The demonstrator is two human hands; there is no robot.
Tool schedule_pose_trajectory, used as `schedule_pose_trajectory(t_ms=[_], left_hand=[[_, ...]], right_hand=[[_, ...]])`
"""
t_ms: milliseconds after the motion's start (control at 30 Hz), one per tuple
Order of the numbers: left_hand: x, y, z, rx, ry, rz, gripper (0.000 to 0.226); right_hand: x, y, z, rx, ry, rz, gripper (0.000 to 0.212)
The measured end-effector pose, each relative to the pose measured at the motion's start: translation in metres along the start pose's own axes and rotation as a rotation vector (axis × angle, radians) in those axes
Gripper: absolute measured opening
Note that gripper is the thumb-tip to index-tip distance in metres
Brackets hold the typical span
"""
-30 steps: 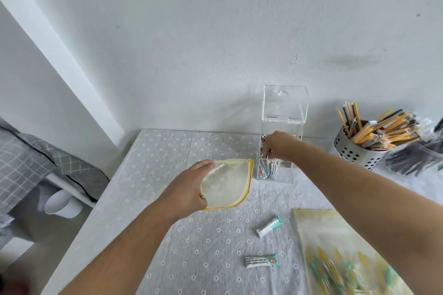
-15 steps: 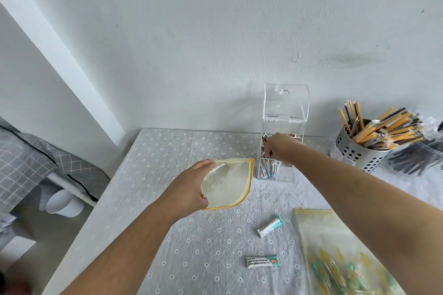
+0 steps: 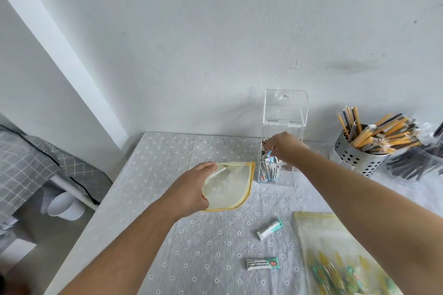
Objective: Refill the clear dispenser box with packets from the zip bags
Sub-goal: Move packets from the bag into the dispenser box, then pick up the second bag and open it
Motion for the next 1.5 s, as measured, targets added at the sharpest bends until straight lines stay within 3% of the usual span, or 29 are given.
schedule_pose_trajectory(t_ms=[133,333,400,500,633,700,767,800,833,900,967,1067,1167,1233,1333,1400,1500], left_hand=[[-0.005,-0.018,0.004,-0.018,0.021,0.012,0.083],[-0.009,-0.046,0.018,0.079,-0.012,0.2,0.076],[-0.006,-0.049,0.023,0.157,-0.027,0.243,0.072],[0.0,-0.055,0.032,0.188,-0.019,0.327,0.065],[0.019,-0.067,0.04,-0.02,-0.028,0.761,0.052],[0.041,-0.059,0.045,-0.108,-0.085,1.011,0.076],[0.063,-0.035,0.049,-0.097,-0.162,1.027,0.096],[0.074,-0.02,0.051,-0.068,-0.203,0.997,0.095],[0.083,-0.006,0.052,-0.048,-0.242,0.97,0.082],[0.1,0.012,0.051,-0.082,-0.31,0.974,0.033],[0.116,0.022,0.051,-0.161,-0.372,1.011,0.01],[0.142,0.026,0.053,-0.307,-0.444,0.965,0.023],[0.166,0.031,0.053,-0.385,-0.467,0.774,0.033],[0.181,0.037,0.05,-0.381,-0.482,0.637,0.034],[0.191,0.046,0.044,-0.268,-0.486,0.505,0.029],[0.193,0.047,0.043,-0.245,-0.473,0.366,0.045],[0.177,0.03,0.052,-0.408,-0.313,0.085,0.054]], right_hand=[[0.01,-0.032,0.016,-0.163,-0.034,-0.155,0.03],[0.044,0.002,0.058,0.178,-0.156,-0.366,0.071],[0.056,0.013,0.068,0.251,-0.177,-0.549,0.057],[0.067,0.015,0.077,0.174,-0.155,-0.759,0.021],[0.072,0.014,0.089,0.068,-0.023,-1.062,0.009],[0.076,0.021,0.094,0.084,0.039,-1.18,0.003],[0.08,0.031,0.096,0.092,0.112,-1.264,0.007],[0.084,0.037,0.097,0.101,0.145,-1.308,0.011],[0.087,0.044,0.097,0.113,0.172,-1.348,0.013],[0.095,0.059,0.096,0.135,0.228,-1.402,0.014],[0.1,0.076,0.096,0.122,0.295,-1.395,0.012],[0.101,0.104,0.094,0.036,0.414,-1.278,0.011],[0.097,0.13,0.091,-0.023,0.493,-1.154,0.008],[0.097,0.142,0.088,-0.03,0.519,-1.09,0.009],[0.1,0.15,0.085,-0.062,0.546,-0.986,0.028],[0.102,0.144,0.085,-0.13,0.522,-0.722,0.041],[0.13,0.123,0.091,-0.292,0.329,-0.35,0.044]])
Point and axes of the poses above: each hand's wrist, its own z-axis away from the middle knuckle, its own y-axis out of the palm, x = y × z, the point moved 8 cm from there along -z, towards the middle knuckle, and after that the axes turned 4 degrees about -x, right-handed, at the moved point
